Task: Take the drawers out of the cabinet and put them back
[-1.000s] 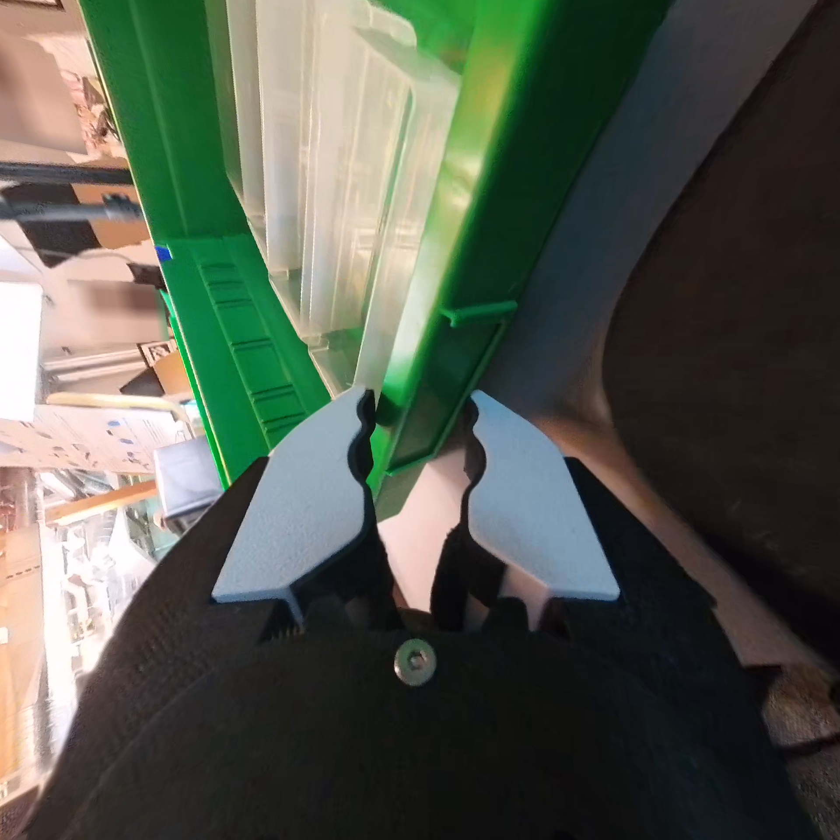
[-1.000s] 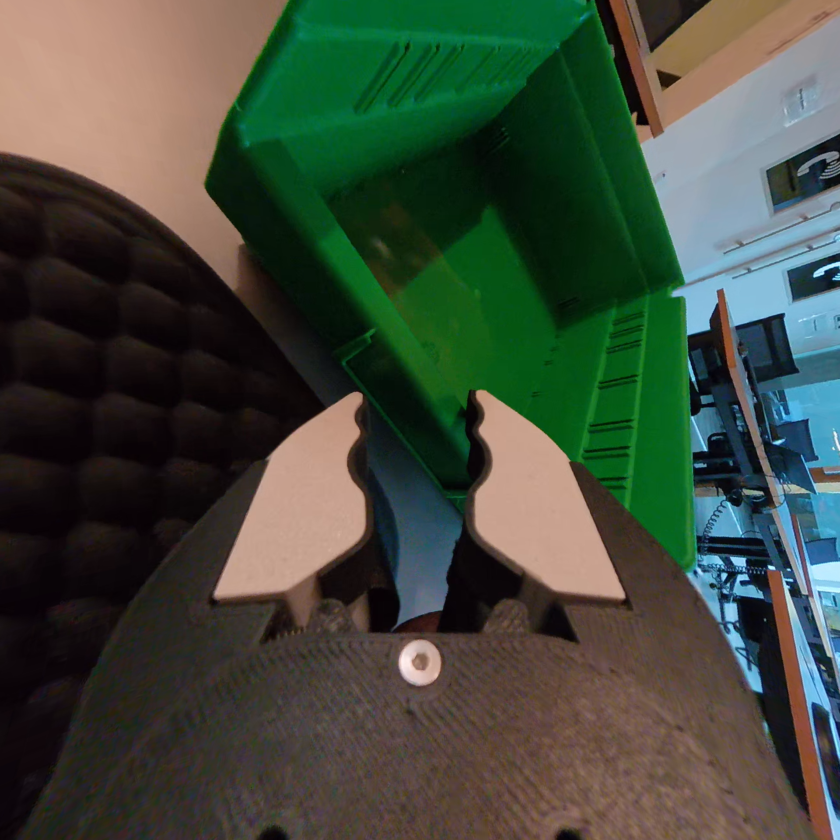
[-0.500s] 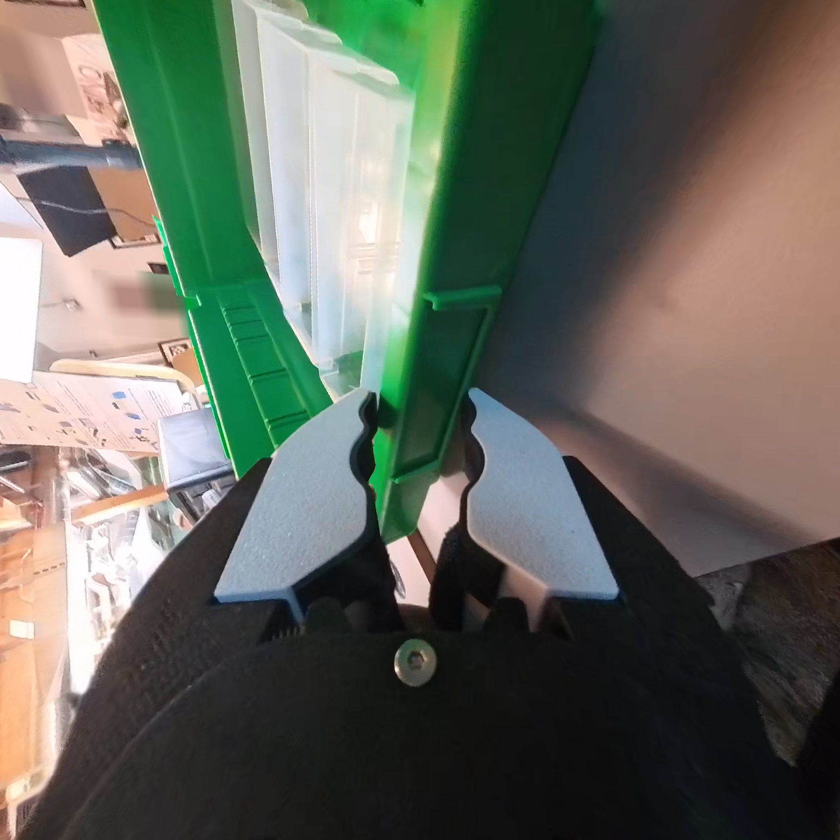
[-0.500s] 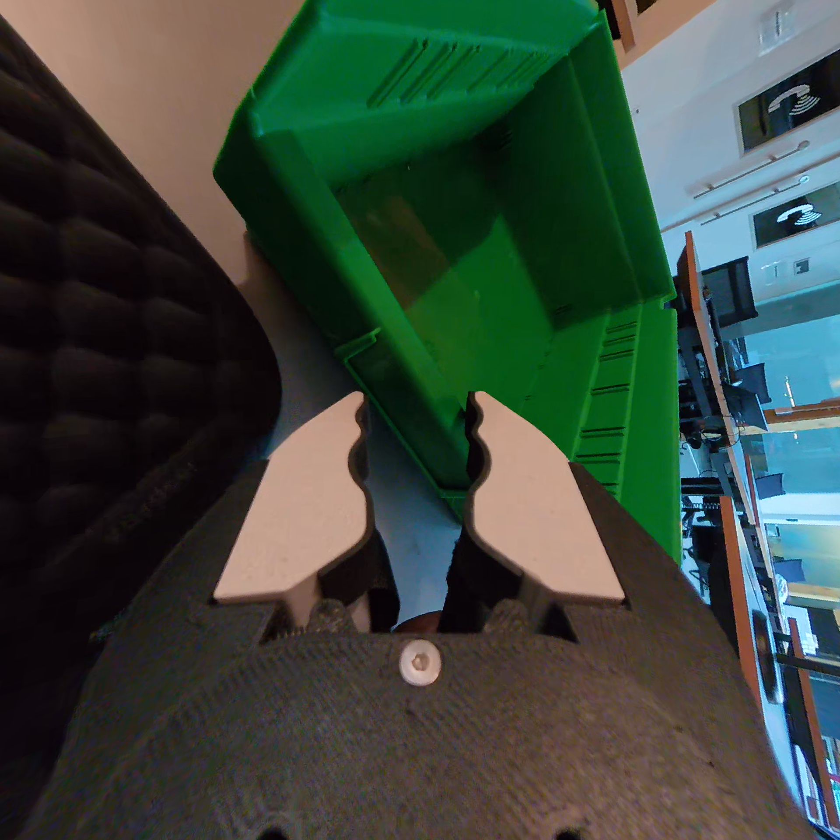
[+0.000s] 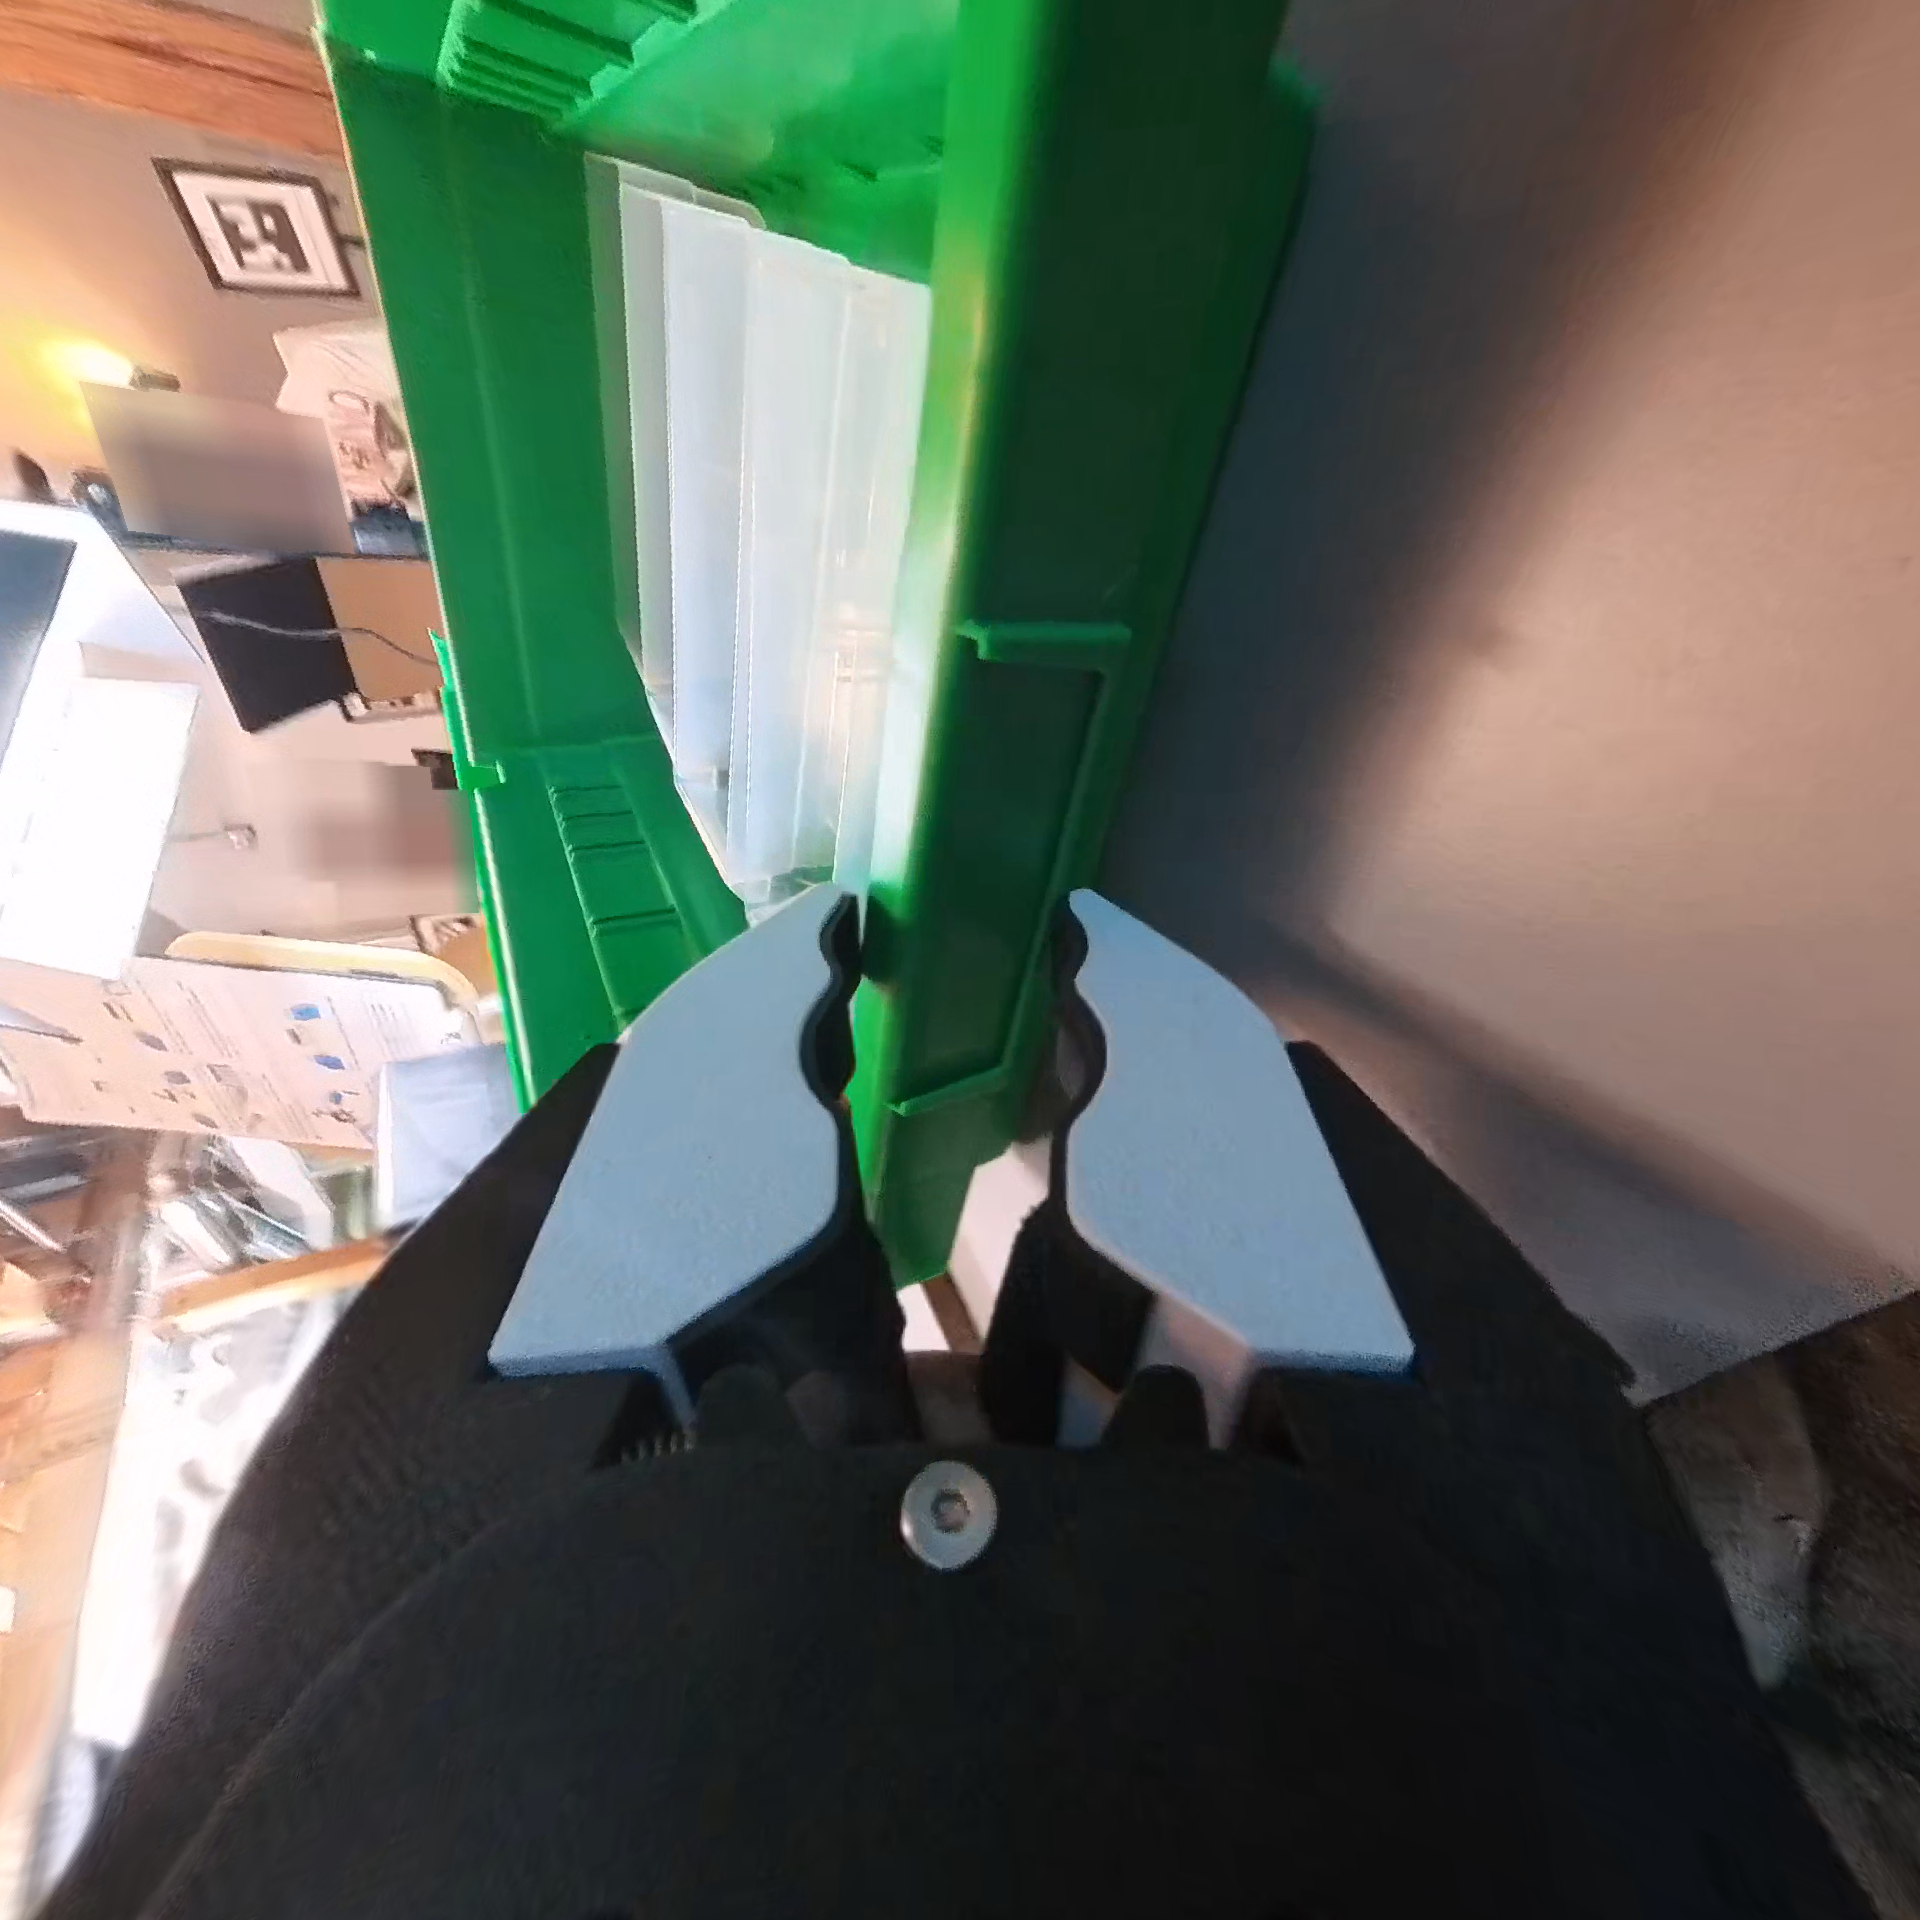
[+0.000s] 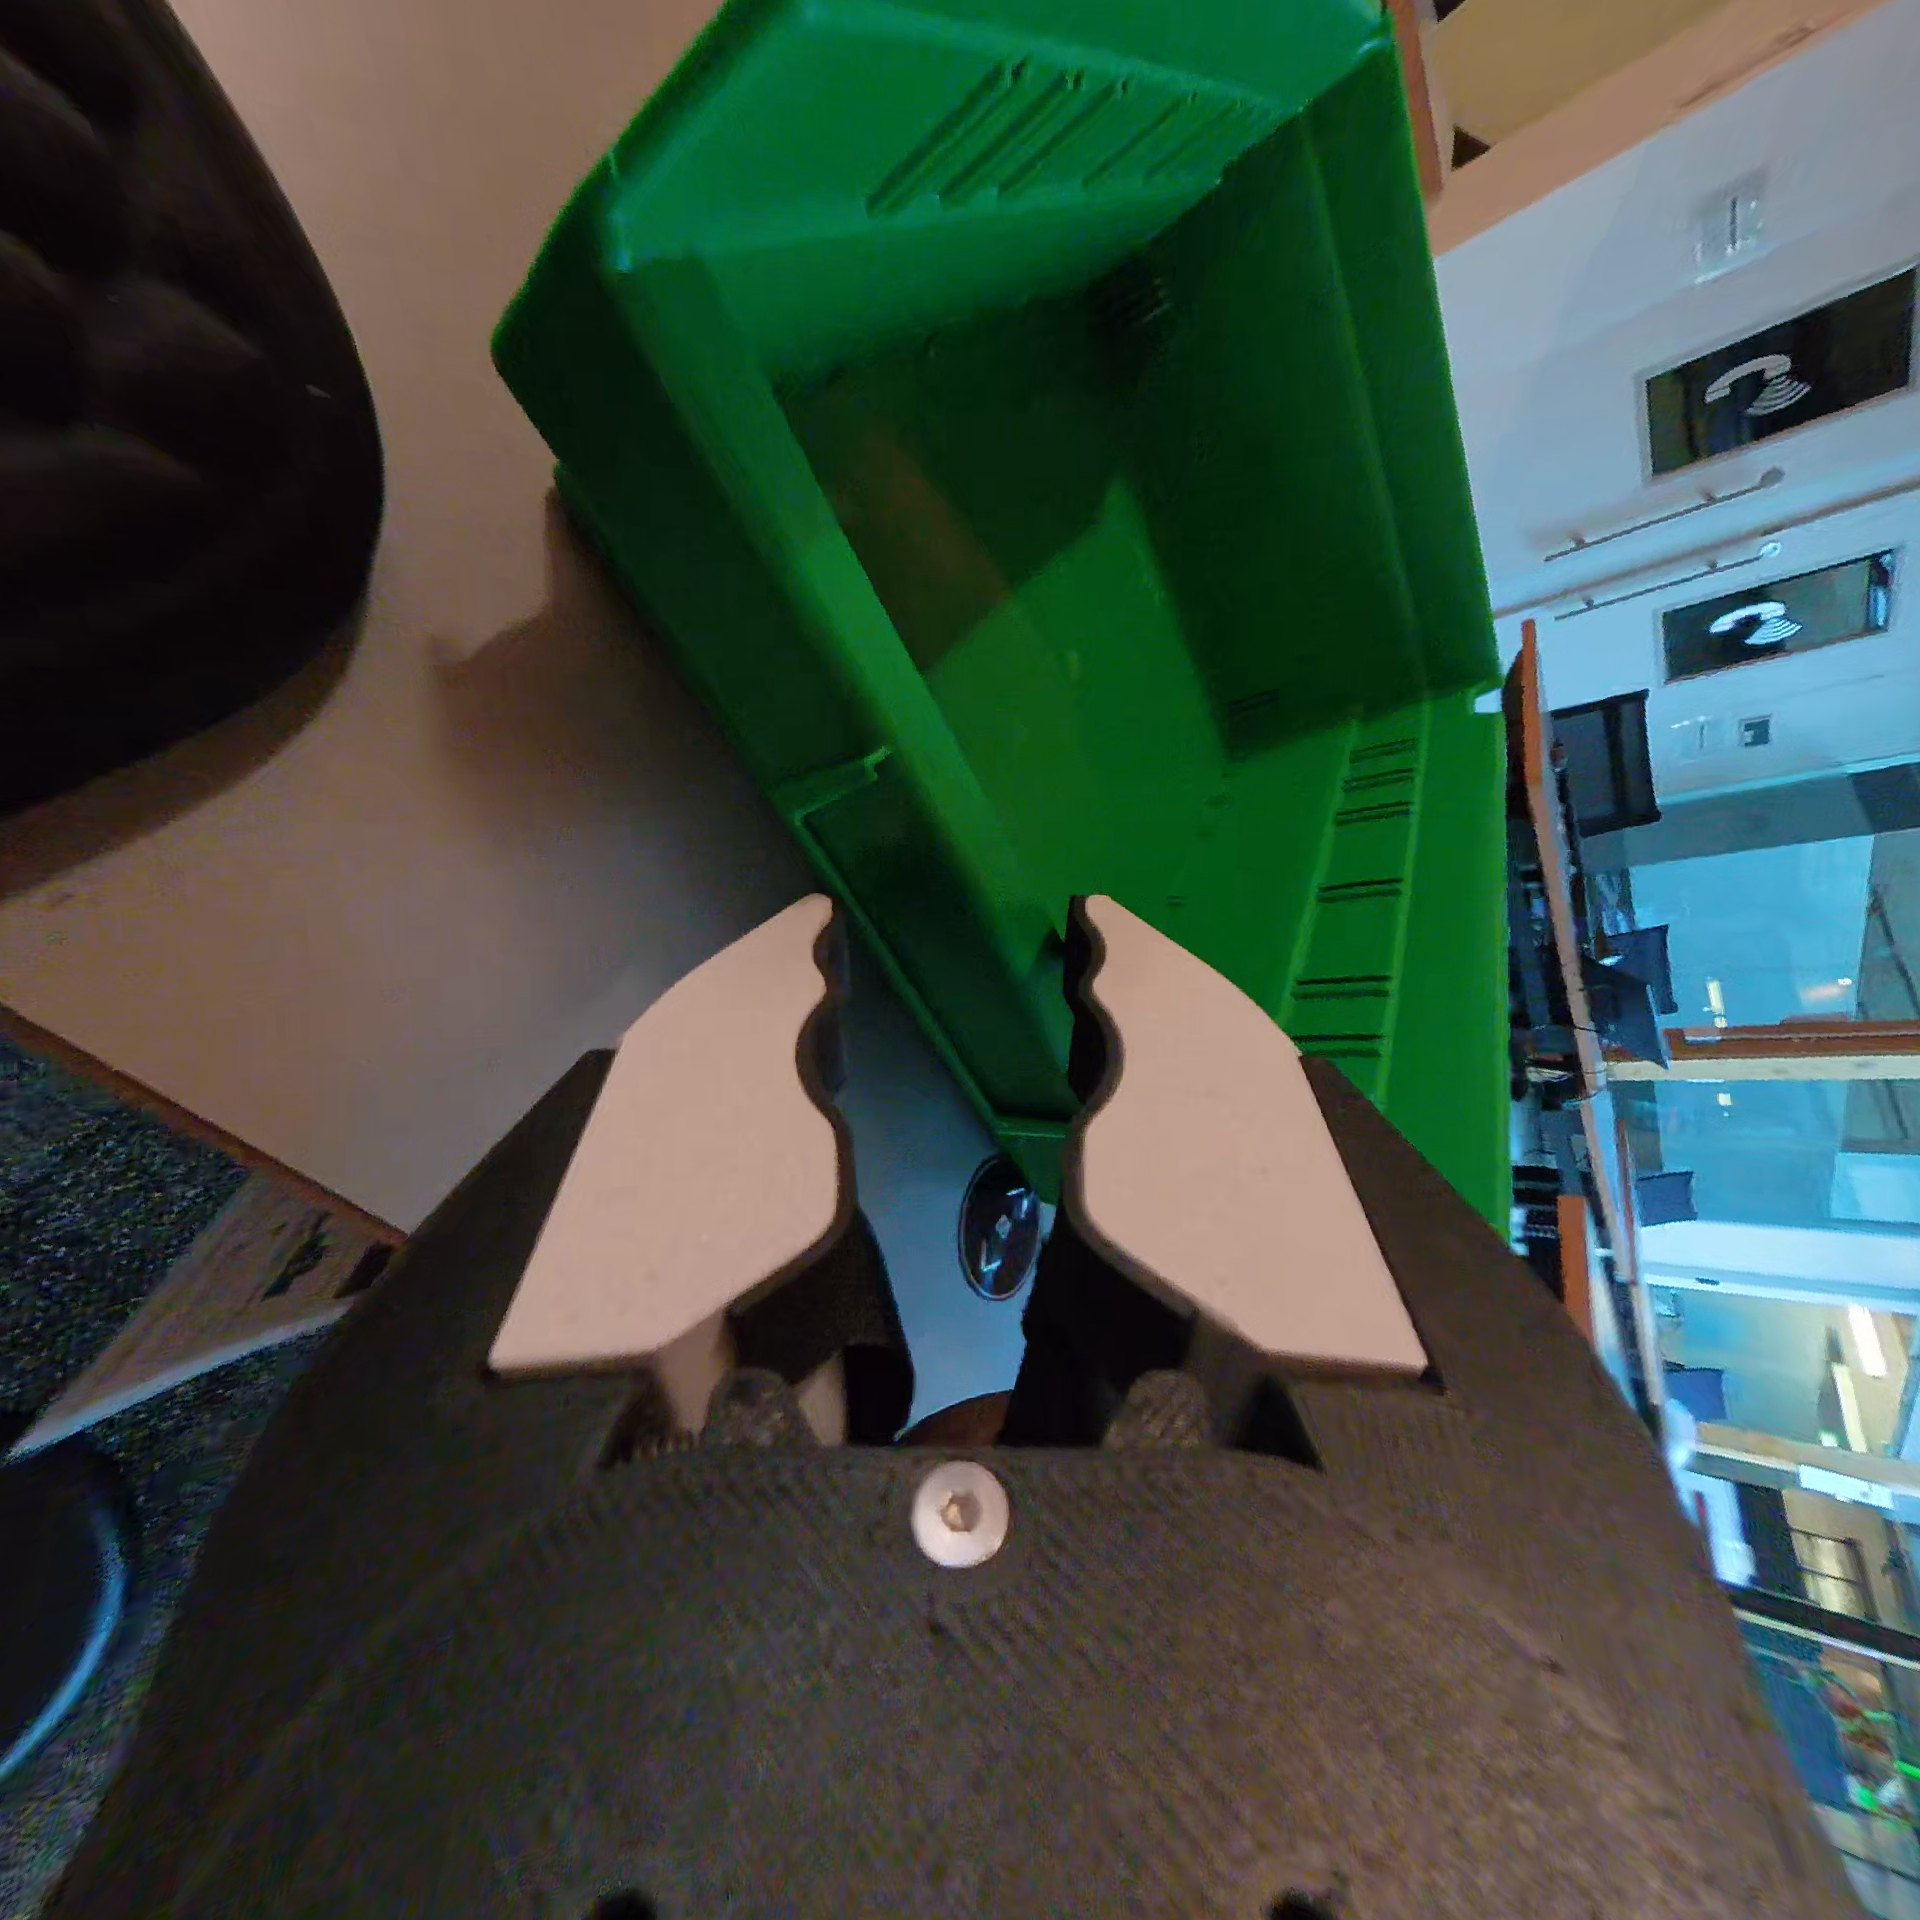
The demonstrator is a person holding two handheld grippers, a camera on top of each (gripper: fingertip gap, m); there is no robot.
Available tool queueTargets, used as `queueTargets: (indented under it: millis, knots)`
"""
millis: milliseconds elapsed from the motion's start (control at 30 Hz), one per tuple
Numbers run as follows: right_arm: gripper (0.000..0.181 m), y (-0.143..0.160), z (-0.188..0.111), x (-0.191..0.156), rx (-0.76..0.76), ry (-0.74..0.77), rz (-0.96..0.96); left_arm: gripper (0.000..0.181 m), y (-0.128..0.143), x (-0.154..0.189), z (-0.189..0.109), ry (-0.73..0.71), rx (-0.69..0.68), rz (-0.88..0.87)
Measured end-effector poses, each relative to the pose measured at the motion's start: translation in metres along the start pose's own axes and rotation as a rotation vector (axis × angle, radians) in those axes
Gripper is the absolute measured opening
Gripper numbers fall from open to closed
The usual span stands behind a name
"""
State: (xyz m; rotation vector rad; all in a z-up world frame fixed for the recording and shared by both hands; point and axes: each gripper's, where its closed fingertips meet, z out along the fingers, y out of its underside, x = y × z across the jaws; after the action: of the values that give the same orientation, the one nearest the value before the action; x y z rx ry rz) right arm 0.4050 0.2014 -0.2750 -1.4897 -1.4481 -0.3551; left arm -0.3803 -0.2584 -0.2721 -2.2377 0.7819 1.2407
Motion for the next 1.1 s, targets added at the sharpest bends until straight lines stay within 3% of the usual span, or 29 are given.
queueTargets:
  millis: [67,167,300,400,467,567,700,767,800,900,1100]
  knots:
    - [0.050,-0.008,-0.006,-0.004,0.043,-0.035,0.091,0.049,-0.009,-0.001,-0.008,0.015,0.057,-0.181]
    - [0.070,-0.045,-0.027,-0.001,0.217,-0.038,0.305,0.069,-0.053,-0.032,-0.046,-0.075,0.328,-0.503]
    - [0.084,-0.144,-0.066,0.006,0.601,-0.078,0.593,0.066,-0.147,-0.102,-0.133,-0.338,0.865,-0.847]
    - [0.071,-0.218,-0.076,0.010,0.850,-0.086,0.813,0.062,-0.232,-0.106,-0.151,-0.231,1.082,-0.986]
    - [0.071,-0.255,-0.056,0.001,0.875,-0.138,0.910,0.062,-0.287,-0.093,-0.126,-0.057,1.074,-1.038]
    - [0.076,-0.301,0.001,-0.028,0.766,-0.295,0.972,0.062,-0.341,-0.083,-0.051,0.082,0.939,-1.122]
    - [0.078,-0.333,0.097,-0.043,0.590,-0.305,0.956,0.062,-0.364,-0.094,0.072,0.072,0.698,-1.279]
    - [0.069,-0.341,0.140,-0.039,0.538,-0.258,0.979,0.061,-0.368,-0.101,0.111,0.043,0.656,-1.373]
    - [0.064,-0.344,0.155,-0.035,0.505,-0.248,1.034,0.060,-0.371,-0.103,0.123,0.027,0.661,-1.408]
    - [0.054,-0.368,0.177,-0.016,0.624,-0.207,1.175,0.059,-0.387,-0.100,0.137,0.015,0.706,-1.400]
    - [0.041,-0.382,0.213,0.006,0.635,-0.073,1.176,0.057,-0.403,-0.101,0.150,-0.032,0.664,-1.245]
